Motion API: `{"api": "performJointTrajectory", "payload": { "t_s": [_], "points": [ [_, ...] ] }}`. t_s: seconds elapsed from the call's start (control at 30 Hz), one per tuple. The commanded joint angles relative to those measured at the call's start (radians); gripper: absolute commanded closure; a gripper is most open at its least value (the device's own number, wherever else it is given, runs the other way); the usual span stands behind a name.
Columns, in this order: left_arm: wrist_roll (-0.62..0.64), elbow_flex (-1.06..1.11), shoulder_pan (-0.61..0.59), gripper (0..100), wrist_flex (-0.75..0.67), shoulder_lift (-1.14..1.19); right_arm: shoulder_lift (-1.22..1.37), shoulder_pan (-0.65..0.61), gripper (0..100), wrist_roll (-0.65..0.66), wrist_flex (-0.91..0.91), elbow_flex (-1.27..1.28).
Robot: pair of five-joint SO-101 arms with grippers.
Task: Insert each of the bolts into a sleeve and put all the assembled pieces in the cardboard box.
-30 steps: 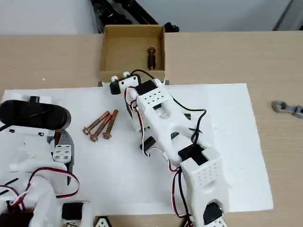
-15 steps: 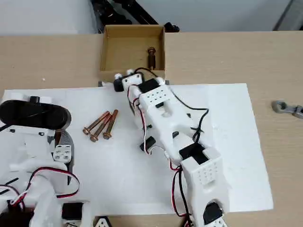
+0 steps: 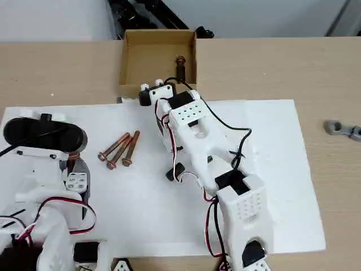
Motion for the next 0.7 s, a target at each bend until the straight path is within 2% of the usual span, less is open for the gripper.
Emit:
{"api": "performJointTrajectory", "payload": {
  "t_s": [0.0,0.3,0.53,0.67],
  "points": [
    [-0.002,-0.004,-0.005,99,0.009,-0.003,-0.154,-0.016,99.0,-0.011,0.007,-0.023],
    [-0.003,-0.004,-0.005,99,-0.043,-0.002,-0.555,-0.039,98.8,-0.017,0.220,-0.020],
    [0.000,0.053,-0.003,99,-0.158,0.003,-0.875,-0.111,98.7,-0.020,0.231,-0.018],
    [0.006,0.122,-0.003,99,-0.255,0.003,-1.017,-0.162,98.7,-0.092,0.232,-0.017]
  ]
}}
